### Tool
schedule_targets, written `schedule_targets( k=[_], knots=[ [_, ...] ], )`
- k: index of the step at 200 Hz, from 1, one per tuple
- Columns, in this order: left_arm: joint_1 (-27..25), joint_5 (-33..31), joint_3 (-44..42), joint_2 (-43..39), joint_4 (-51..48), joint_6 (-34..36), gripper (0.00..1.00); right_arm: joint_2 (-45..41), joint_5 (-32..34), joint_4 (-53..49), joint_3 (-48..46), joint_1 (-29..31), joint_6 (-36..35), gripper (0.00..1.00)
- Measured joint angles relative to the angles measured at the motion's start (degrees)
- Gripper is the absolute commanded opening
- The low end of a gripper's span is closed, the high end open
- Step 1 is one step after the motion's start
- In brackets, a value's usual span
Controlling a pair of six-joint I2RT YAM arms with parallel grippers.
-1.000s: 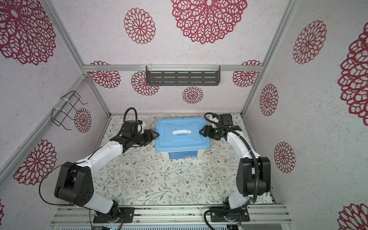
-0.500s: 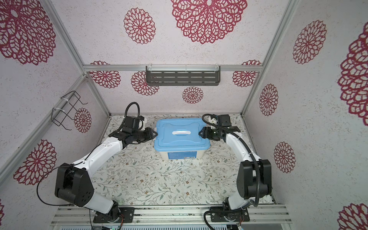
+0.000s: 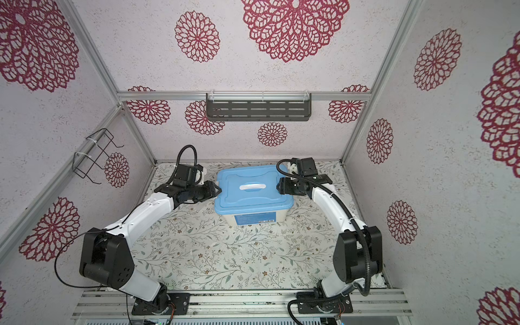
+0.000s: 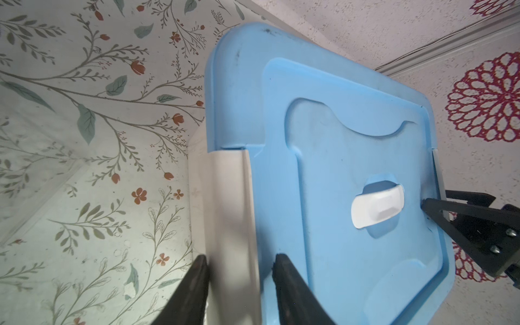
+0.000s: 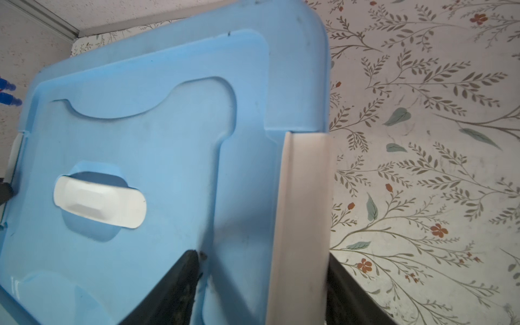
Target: Organize the chemistry lab equipment
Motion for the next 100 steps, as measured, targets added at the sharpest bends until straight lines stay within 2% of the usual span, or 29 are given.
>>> schedule_targets(
  k=[77, 100],
  knots=[
    [0.0, 2.7, 0.6, -1.6, 0.0, 1.1, 0.59, -4.3, 8.2, 1.2, -5.2, 3.1, 0.6, 0.77],
    [0.1, 3.9, 0.6, -4.5, -0.1, 1.4, 0.64, -4.6, 8.6, 1.2, -5.2, 3.5, 0.6, 0.85]
  ],
)
